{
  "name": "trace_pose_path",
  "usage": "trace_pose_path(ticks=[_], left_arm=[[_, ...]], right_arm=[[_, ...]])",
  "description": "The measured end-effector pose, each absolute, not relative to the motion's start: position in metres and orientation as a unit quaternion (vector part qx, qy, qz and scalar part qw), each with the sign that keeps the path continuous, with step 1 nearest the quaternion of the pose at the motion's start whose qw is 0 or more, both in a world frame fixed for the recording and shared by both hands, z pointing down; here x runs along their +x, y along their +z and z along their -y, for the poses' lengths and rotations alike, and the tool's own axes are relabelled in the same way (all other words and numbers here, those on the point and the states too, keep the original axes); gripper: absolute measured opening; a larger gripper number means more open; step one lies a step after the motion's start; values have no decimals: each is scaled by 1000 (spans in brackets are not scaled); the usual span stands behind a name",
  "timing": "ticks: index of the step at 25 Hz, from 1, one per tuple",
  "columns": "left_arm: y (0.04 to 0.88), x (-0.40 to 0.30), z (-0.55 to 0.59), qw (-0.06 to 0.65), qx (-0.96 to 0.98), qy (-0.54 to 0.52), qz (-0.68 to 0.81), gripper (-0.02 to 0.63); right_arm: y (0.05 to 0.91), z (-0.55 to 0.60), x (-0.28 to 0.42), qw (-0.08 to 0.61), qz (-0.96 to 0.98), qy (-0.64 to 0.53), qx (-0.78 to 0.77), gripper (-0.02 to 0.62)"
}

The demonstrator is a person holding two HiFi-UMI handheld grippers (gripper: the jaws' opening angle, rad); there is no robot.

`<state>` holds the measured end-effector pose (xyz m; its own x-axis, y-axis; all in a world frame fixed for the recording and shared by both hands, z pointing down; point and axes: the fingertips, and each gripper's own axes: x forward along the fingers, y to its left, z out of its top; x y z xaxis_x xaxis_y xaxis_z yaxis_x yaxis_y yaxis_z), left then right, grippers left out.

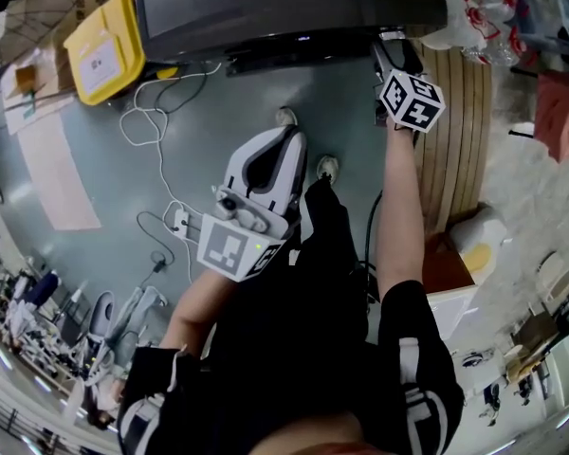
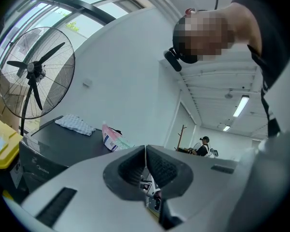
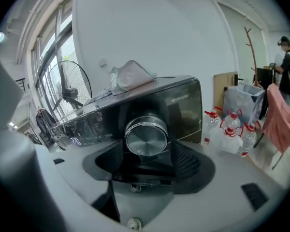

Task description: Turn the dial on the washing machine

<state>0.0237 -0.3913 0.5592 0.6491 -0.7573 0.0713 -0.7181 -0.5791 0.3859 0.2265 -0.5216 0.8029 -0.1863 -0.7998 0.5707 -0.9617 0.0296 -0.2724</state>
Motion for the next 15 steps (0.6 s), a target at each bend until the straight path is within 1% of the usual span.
trace_pose_path(ticks=[4, 6, 7, 10, 11, 15], left_arm=[[535, 26, 374, 177, 887, -50, 423, 28], [512, 32, 354, 167, 886, -47, 429, 28], [499, 36, 340, 161, 886, -47, 432, 28], [455, 42, 299, 138, 884, -55, 444, 28], [440, 38, 289, 131, 883, -59, 448, 28], [384, 13, 247, 108, 875, -72, 466, 28]], right_arm=[[781, 491, 226, 149, 707, 301, 623, 316], [753, 462, 226, 151, 710, 298, 620, 301], [736, 444, 227, 149, 713, 297, 617, 272], [679, 395, 219, 142, 730, 282, 606, 215], [658, 383, 211, 140, 737, 274, 602, 185], [574, 333, 182, 130, 757, 236, 596, 104]])
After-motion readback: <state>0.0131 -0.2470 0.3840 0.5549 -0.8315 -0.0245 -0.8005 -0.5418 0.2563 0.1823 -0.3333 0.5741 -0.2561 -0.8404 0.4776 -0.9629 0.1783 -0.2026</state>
